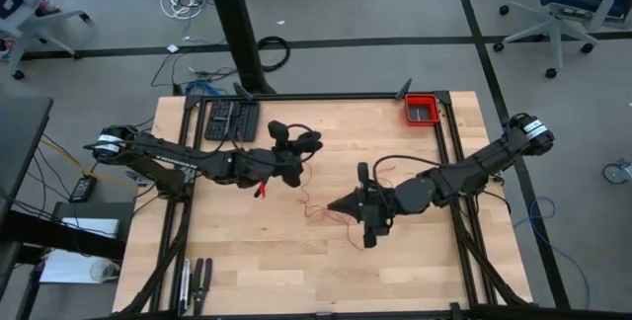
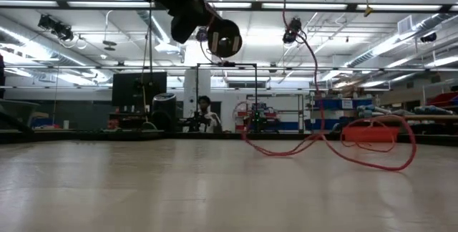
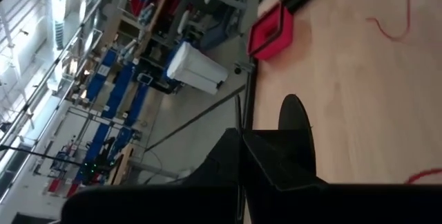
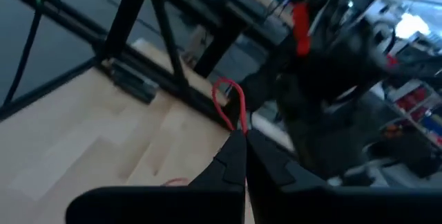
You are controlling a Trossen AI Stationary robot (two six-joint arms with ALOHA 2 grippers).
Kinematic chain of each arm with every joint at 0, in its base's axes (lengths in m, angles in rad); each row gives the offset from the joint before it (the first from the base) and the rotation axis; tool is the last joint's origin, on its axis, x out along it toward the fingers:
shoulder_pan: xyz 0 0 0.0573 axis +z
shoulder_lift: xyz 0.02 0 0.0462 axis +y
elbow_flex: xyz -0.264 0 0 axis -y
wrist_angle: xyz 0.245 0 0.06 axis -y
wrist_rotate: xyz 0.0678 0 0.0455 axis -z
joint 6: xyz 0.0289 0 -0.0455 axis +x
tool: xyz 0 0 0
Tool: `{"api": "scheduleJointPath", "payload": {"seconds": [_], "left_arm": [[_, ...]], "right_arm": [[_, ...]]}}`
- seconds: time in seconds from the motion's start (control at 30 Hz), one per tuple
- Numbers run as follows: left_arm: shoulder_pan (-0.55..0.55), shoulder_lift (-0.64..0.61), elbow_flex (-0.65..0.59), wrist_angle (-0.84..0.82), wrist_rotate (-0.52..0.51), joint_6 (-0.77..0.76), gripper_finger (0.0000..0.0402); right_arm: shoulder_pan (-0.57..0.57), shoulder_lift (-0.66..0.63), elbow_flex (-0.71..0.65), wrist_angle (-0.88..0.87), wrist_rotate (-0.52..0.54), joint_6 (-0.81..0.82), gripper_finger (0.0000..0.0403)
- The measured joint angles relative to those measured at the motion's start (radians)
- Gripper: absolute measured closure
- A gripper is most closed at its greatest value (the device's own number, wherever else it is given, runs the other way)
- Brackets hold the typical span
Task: Coil cords
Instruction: Coil the red wire on the black spool
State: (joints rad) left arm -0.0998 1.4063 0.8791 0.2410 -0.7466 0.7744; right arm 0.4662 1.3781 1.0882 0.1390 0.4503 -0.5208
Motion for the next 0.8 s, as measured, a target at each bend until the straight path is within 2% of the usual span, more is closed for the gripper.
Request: {"api": "scheduleJointPath", "payload": {"seconds": [0.3, 0.53, 0.8], "left_arm": [[0.012, 0.000, 0.000, -0.184, -0.021, 0.003, 0.0392], [0.028, 0.000, 0.000, -0.314, -0.080, 0.004, 0.0392], [0.041, 0.000, 0.000, -0.384, -0.178, 0.005, 0.0392]], "right_arm": [[0.005, 0.000, 0.048, 0.008, -0.017, -0.018, 0.0403], [0.015, 0.000, 0.054, 0.011, -0.017, -0.018, 0.0403], [0.046, -0.005, 0.054, 0.017, 0.007, -0.022, 0.0403]]}}
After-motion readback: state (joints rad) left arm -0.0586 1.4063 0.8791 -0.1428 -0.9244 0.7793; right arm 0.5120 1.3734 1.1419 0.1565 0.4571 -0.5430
